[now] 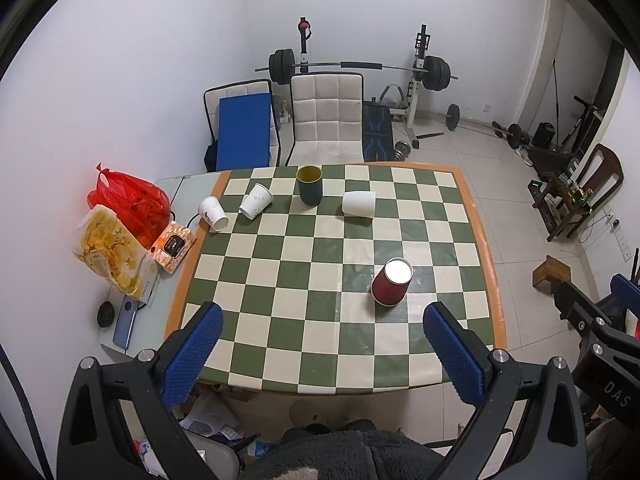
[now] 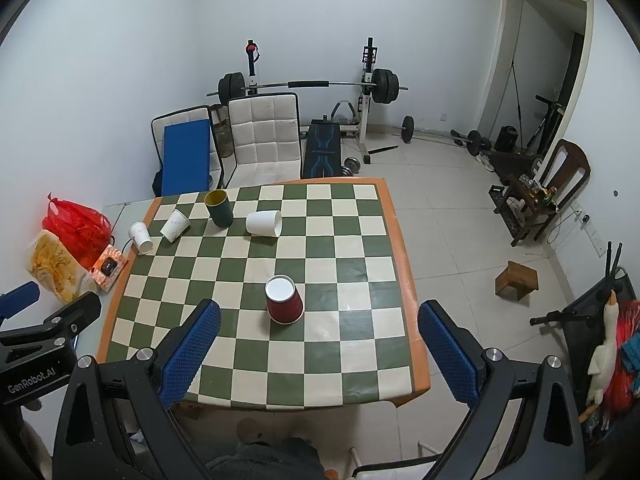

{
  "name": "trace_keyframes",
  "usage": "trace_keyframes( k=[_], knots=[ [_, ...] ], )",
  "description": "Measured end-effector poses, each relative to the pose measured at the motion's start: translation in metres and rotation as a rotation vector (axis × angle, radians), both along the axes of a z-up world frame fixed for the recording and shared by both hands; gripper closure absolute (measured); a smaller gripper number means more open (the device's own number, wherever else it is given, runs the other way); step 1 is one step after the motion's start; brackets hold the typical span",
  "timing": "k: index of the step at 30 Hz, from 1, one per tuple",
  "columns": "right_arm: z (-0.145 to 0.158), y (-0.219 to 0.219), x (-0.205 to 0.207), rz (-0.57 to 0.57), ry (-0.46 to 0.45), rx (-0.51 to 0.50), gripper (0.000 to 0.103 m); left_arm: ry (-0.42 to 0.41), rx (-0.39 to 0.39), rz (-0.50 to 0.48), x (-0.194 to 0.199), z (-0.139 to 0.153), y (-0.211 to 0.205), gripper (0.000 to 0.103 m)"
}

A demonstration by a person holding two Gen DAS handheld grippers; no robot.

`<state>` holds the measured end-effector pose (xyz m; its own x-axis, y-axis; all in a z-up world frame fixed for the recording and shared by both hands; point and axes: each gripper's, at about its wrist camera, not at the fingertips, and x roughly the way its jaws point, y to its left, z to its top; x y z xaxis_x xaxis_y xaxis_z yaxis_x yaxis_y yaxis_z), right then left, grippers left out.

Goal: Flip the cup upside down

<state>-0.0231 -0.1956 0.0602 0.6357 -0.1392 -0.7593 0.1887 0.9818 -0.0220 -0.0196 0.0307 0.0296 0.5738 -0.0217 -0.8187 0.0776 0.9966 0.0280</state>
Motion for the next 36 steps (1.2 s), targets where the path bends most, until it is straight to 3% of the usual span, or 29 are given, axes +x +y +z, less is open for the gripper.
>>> trace_keyframes(
  k=[36],
  knots=[
    [-0.009, 0.009, -0.011, 0.016, 0.005, 0.02, 0.002, 0.01, -0.011, 0.008, -0.009, -0.002, 0.001, 0.0]
  ],
)
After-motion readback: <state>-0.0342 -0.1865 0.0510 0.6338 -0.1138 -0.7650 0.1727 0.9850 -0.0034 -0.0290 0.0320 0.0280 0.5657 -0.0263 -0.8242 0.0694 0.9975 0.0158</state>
